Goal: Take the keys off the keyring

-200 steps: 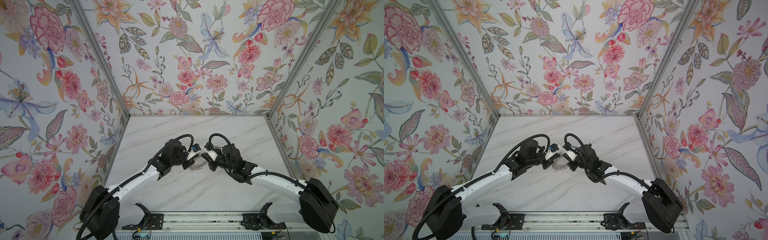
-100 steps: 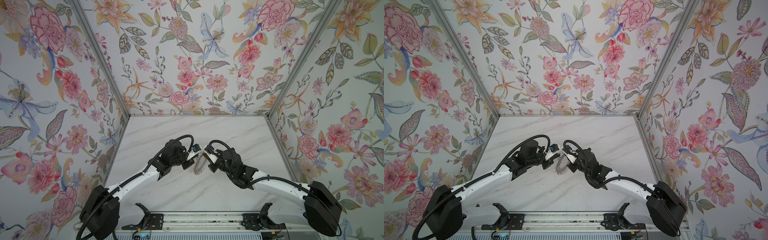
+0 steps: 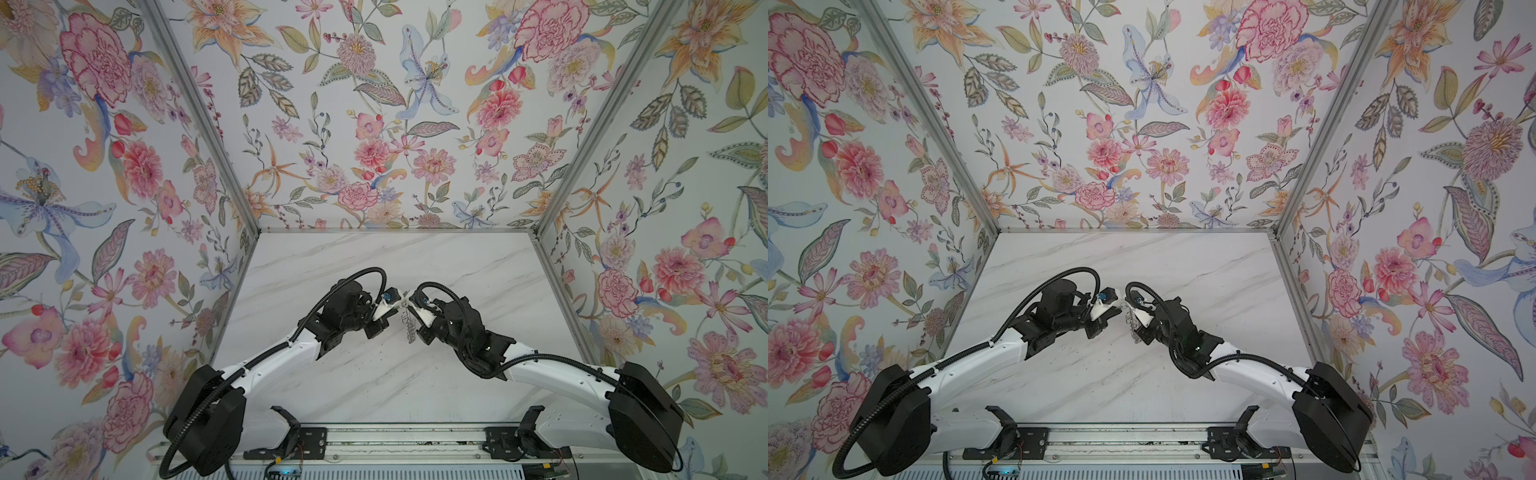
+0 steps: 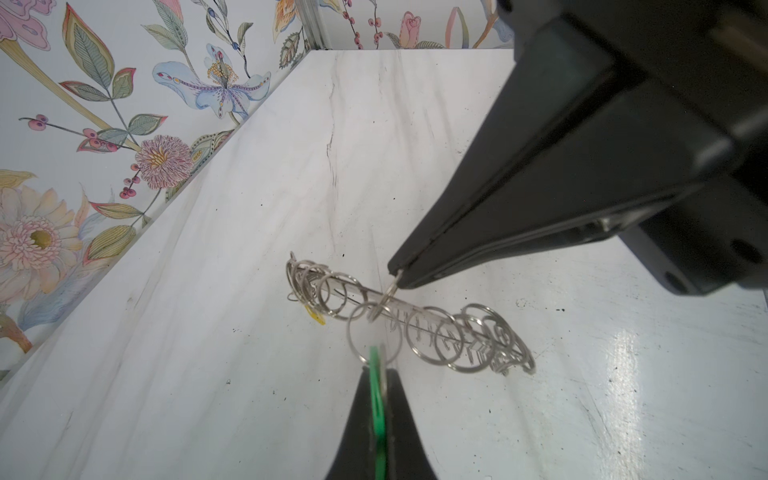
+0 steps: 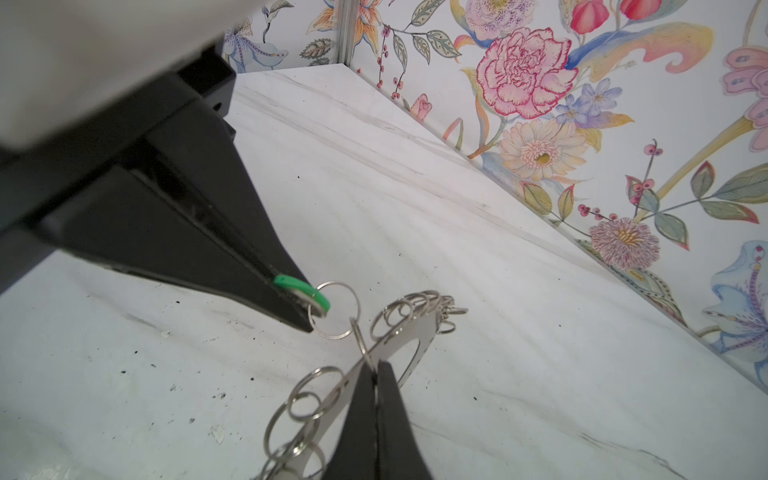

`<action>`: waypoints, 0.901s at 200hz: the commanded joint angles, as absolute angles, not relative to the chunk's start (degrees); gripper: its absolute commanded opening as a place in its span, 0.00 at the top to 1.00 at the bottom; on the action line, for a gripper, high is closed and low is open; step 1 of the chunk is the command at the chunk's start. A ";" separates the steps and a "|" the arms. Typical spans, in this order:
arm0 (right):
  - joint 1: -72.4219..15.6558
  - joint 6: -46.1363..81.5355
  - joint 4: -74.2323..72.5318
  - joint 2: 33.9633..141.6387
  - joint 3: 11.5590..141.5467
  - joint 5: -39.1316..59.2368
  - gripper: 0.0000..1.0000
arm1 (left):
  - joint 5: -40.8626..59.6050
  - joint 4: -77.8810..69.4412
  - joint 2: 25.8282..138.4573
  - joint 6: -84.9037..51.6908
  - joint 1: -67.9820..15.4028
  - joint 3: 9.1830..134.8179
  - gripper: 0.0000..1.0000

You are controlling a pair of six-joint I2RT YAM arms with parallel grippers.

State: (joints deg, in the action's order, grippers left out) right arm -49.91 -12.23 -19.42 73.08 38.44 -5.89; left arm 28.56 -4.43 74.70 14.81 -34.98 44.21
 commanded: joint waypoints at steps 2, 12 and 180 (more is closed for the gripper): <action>-49.41 -12.40 -21.73 72.08 37.61 -11.38 1.00 | 29.96 -4.99 75.23 13.52 -33.93 43.00 1.00; -49.54 -12.39 -21.91 71.83 37.41 -11.61 1.00 | 29.97 -5.12 75.27 13.53 -33.93 42.90 1.00; -47.49 -9.25 -22.84 69.33 35.19 -14.41 1.00 | 30.75 -5.81 75.49 12.88 -33.57 41.61 1.00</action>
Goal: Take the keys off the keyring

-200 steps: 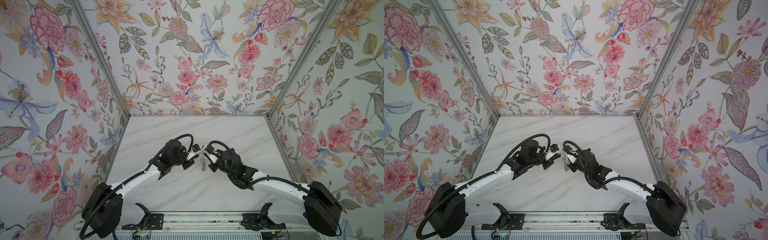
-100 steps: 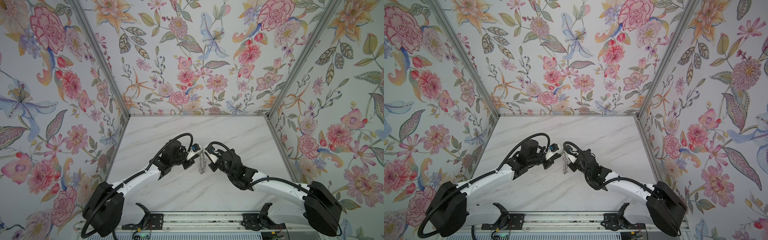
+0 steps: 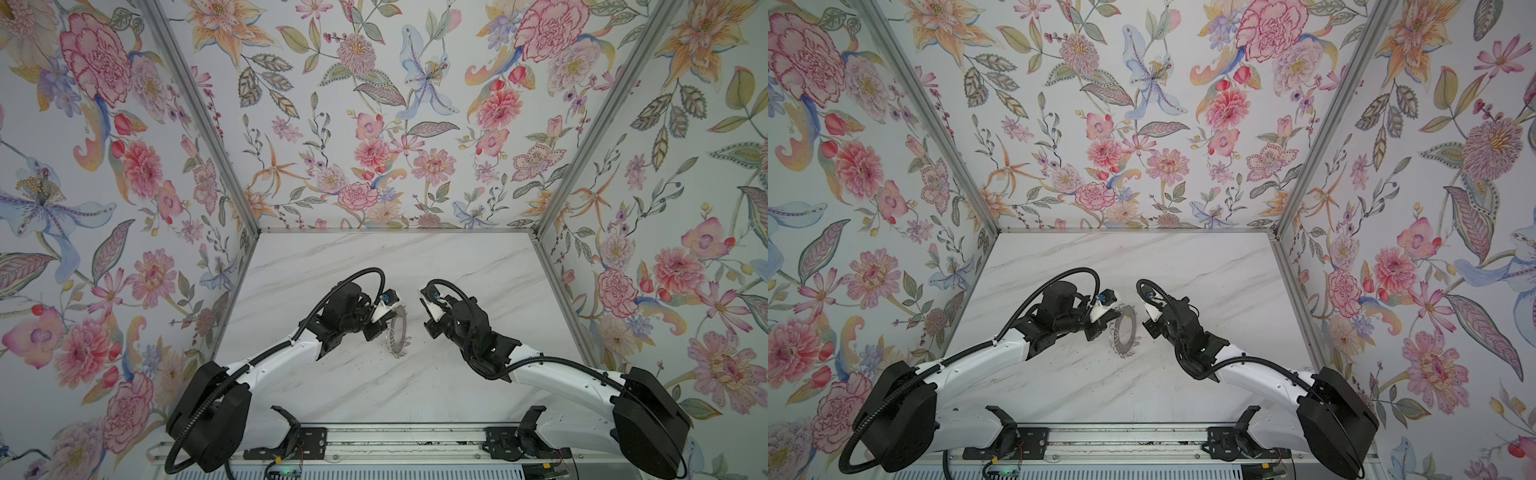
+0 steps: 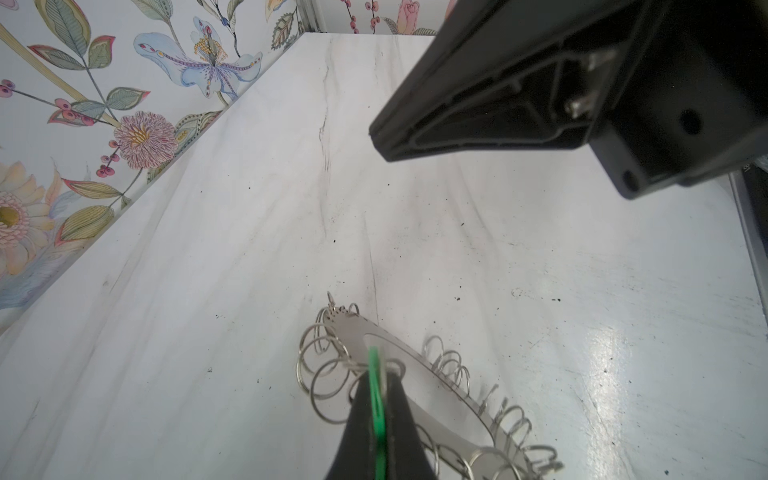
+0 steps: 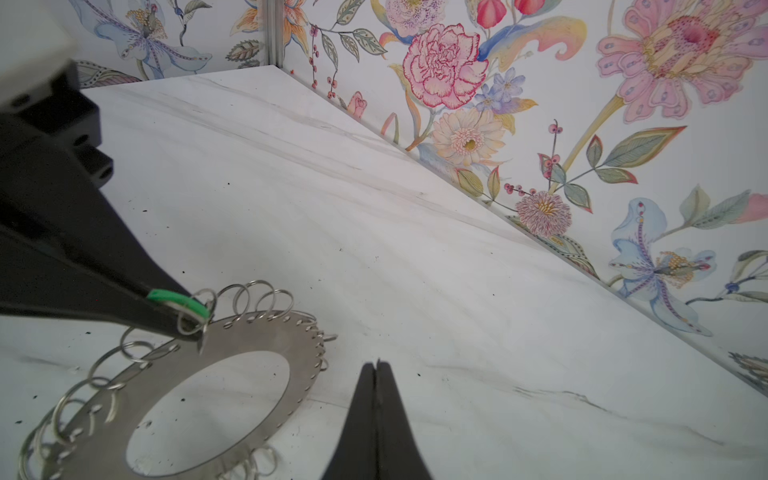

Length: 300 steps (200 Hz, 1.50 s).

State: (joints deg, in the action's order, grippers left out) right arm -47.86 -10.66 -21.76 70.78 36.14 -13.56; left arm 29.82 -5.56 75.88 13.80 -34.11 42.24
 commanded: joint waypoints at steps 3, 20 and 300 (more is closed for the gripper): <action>-47.42 -9.15 -22.89 69.27 35.08 -13.52 1.00 | 30.78 -5.80 75.48 12.90 -33.57 41.62 1.00; -43.55 -6.39 -21.77 69.39 35.47 -1.27 1.00 | 30.92 -5.59 75.25 13.00 -33.57 41.72 1.00; -42.10 -7.62 -16.43 86.79 47.89 27.25 0.85 | 32.69 -0.44 73.39 15.44 -34.45 46.45 1.00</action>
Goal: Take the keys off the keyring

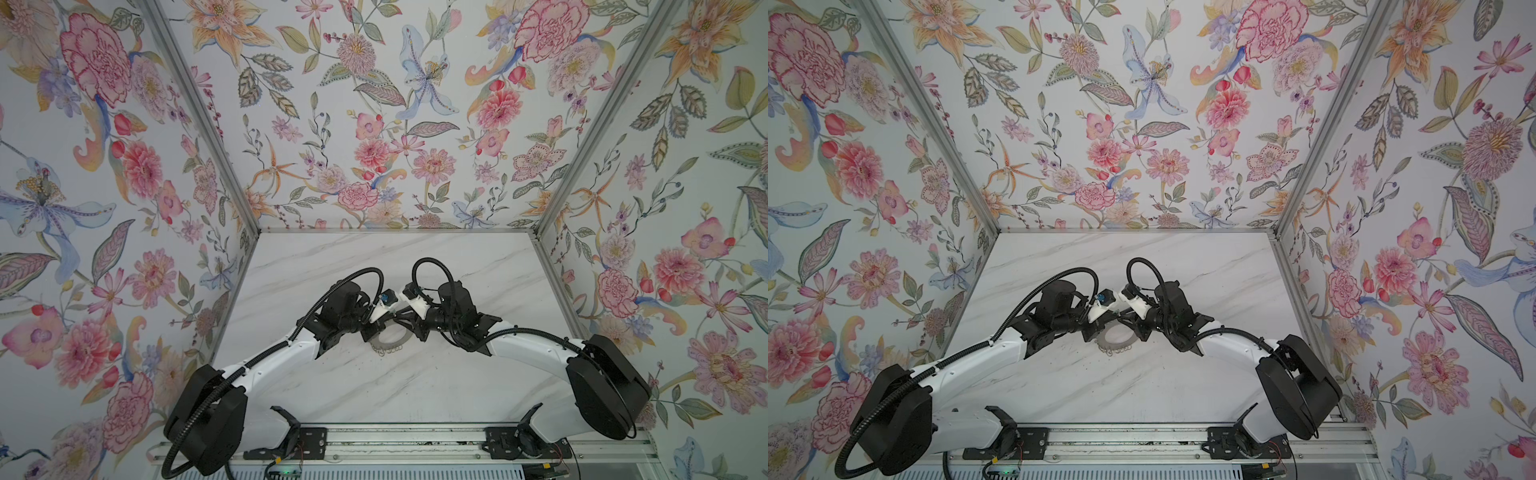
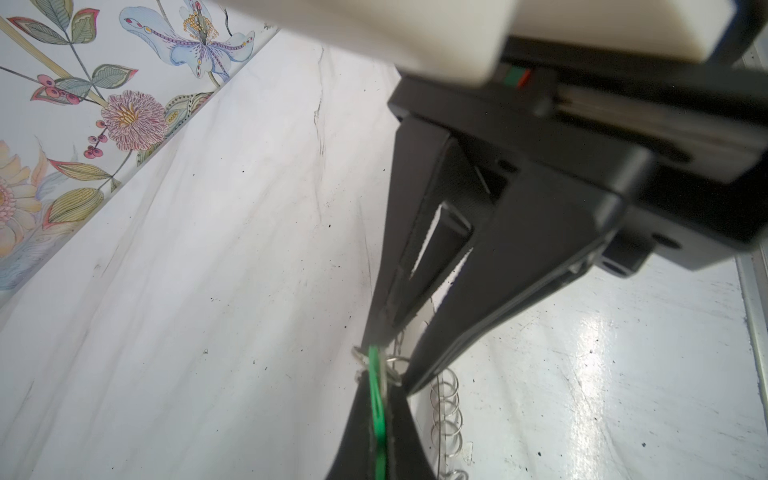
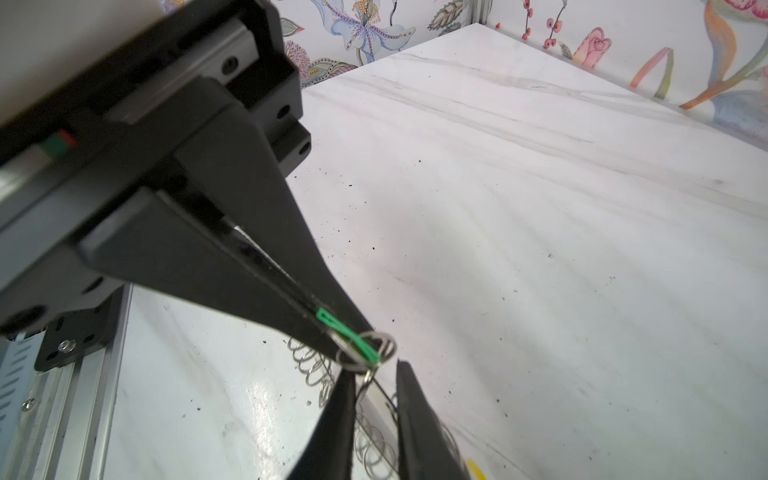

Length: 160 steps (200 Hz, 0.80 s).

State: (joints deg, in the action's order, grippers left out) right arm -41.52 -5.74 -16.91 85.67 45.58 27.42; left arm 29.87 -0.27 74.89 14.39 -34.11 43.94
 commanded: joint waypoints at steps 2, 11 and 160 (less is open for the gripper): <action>-42.10 -7.64 -16.39 86.82 47.83 27.11 0.85 | 32.69 -0.44 73.39 15.42 -34.41 46.48 1.00; -42.09 -7.81 -16.44 86.72 47.82 26.94 0.89 | 32.75 -0.21 73.46 15.60 -34.54 46.65 1.00; -42.40 -6.88 -15.52 81.59 45.49 16.65 1.00 | 27.38 0.00 72.97 14.76 -34.45 45.89 1.00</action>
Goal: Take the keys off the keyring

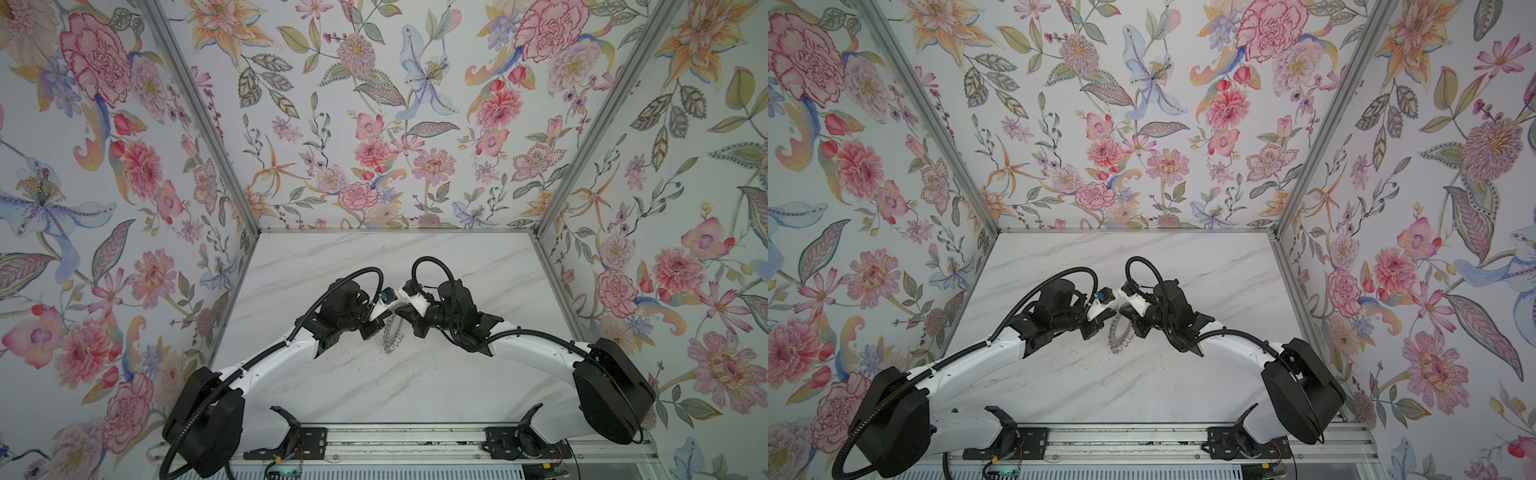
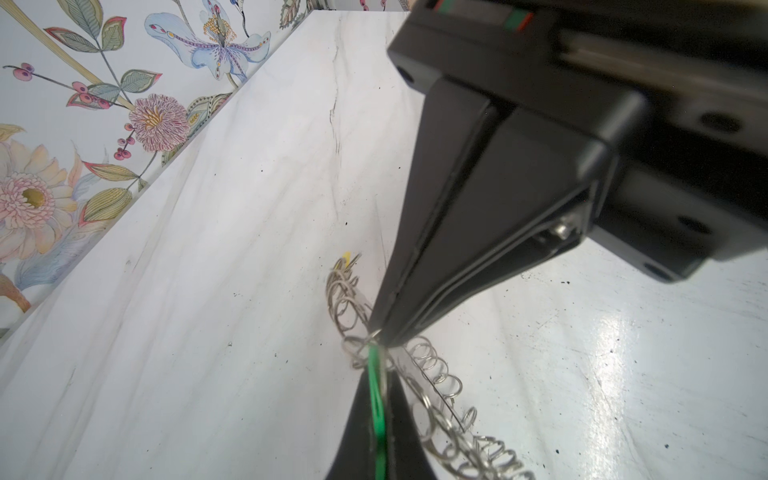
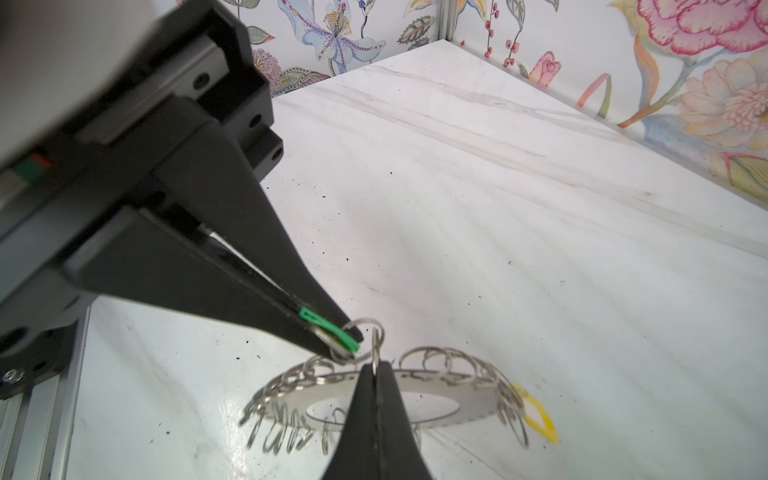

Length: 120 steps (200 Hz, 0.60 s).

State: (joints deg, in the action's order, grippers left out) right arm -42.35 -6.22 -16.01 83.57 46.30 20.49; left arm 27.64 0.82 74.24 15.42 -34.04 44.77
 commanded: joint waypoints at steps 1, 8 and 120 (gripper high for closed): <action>-42.42 -6.80 -15.48 81.48 45.47 16.47 1.00 | 27.40 0.00 72.96 14.76 -34.45 45.88 1.00; -42.45 -6.86 -15.19 81.33 45.45 16.00 1.00 | 27.41 -0.13 72.87 14.74 -34.54 45.73 1.00; -42.41 -5.74 -16.94 79.19 42.63 8.65 1.00 | 27.01 -0.90 72.16 14.13 -34.46 44.23 1.00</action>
State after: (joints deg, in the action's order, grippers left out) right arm -43.11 -6.17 -16.58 80.23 44.03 14.68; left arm 26.59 0.43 74.22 15.27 -34.13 44.75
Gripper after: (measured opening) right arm 0.046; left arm 0.060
